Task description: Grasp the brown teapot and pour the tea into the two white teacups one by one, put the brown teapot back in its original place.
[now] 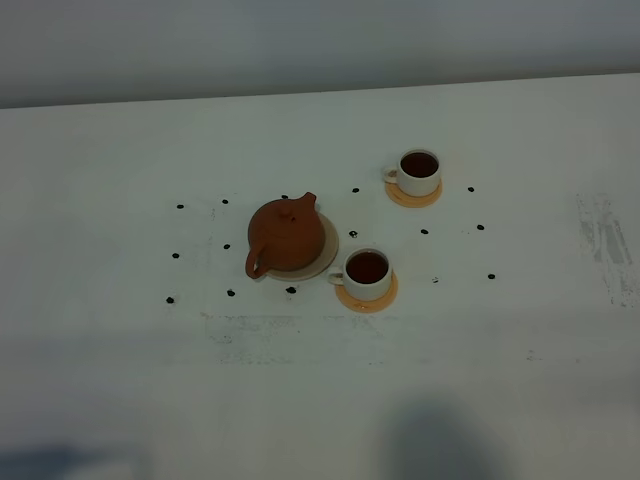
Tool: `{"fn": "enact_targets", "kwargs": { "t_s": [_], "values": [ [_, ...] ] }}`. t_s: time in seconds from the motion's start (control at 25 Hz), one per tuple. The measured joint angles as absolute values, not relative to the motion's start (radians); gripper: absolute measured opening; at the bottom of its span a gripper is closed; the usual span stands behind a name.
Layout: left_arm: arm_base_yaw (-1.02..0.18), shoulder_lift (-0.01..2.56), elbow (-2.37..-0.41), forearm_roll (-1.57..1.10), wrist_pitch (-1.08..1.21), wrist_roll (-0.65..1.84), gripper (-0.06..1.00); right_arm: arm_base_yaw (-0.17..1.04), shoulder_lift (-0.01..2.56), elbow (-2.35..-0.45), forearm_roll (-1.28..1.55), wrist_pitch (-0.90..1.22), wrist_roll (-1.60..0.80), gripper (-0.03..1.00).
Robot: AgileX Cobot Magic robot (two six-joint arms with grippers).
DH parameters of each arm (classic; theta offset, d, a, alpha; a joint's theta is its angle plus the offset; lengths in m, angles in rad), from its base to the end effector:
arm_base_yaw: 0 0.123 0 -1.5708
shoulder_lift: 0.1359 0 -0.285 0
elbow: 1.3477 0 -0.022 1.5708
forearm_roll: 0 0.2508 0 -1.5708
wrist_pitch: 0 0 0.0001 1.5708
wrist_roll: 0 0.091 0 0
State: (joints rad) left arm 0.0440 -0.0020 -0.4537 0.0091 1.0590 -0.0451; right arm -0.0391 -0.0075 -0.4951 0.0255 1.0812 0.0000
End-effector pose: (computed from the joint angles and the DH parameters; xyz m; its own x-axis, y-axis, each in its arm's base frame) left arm 0.0000 0.0007 0.2645 -0.4905 -0.0623 -0.8692 -0.0709 0.9970 -0.0314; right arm -0.0062 0.0023 0.2743 -0.4711 0.0304 -0.8815 0.0249 0.9995 0.0212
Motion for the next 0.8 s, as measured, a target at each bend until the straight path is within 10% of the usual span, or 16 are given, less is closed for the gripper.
{"fn": "enact_targets", "kwargs": {
  "t_s": [0.8],
  "values": [
    [0.044,-0.002,-0.454,0.01,1.059,-0.044,0.33,0.023,-0.007,-0.492,0.024,1.074,-0.035,0.44]
  ]
}}
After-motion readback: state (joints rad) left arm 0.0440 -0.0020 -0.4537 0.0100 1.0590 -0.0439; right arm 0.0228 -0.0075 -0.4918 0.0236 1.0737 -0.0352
